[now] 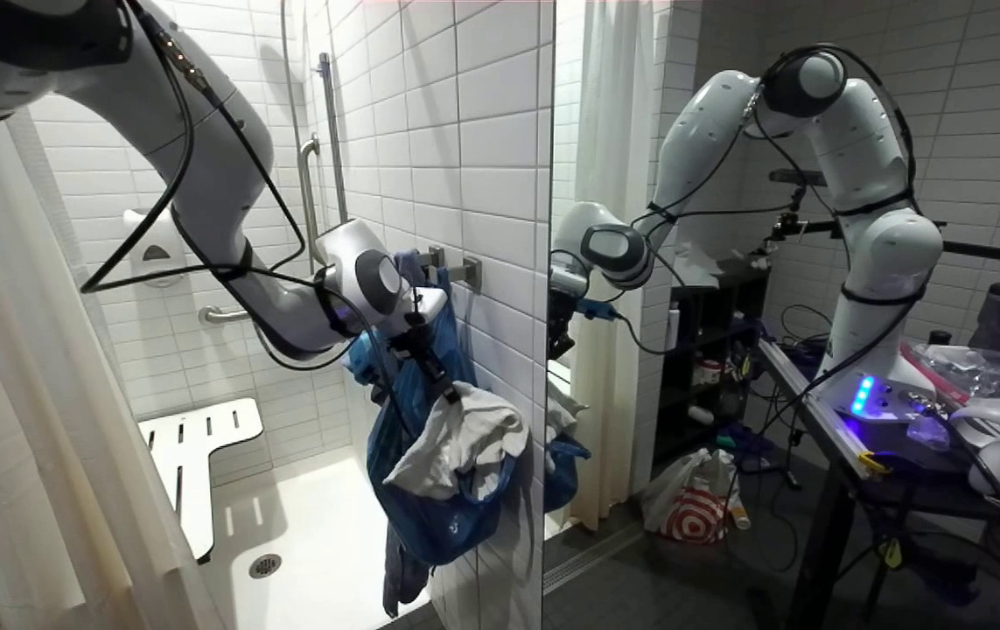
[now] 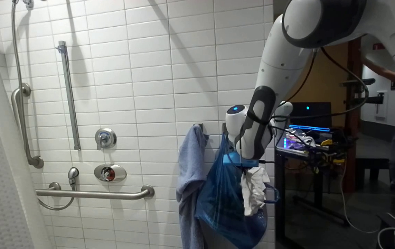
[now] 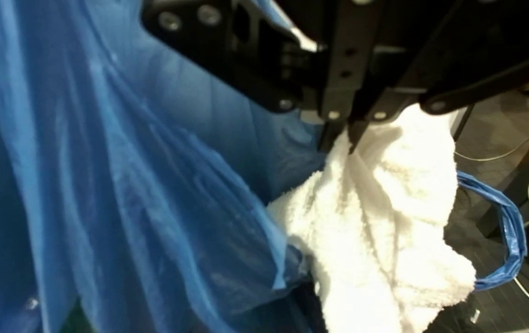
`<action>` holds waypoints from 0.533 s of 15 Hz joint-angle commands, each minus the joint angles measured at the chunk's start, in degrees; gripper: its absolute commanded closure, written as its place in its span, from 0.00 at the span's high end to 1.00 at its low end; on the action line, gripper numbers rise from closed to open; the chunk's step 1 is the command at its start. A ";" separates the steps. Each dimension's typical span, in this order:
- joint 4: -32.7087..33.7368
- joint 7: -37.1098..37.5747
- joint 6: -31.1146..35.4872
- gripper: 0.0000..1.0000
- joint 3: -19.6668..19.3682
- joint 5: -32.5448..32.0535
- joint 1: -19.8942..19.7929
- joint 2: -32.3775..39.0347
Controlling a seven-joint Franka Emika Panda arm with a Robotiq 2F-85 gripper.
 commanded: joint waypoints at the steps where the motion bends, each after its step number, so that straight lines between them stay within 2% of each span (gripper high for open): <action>1: -5.28 1.93 3.16 0.01 -4.36 -4.48 4.34 -5.16; 8: -11.59 4.94 7.48 0.01 -11.96 -13.74 10.85 -12.92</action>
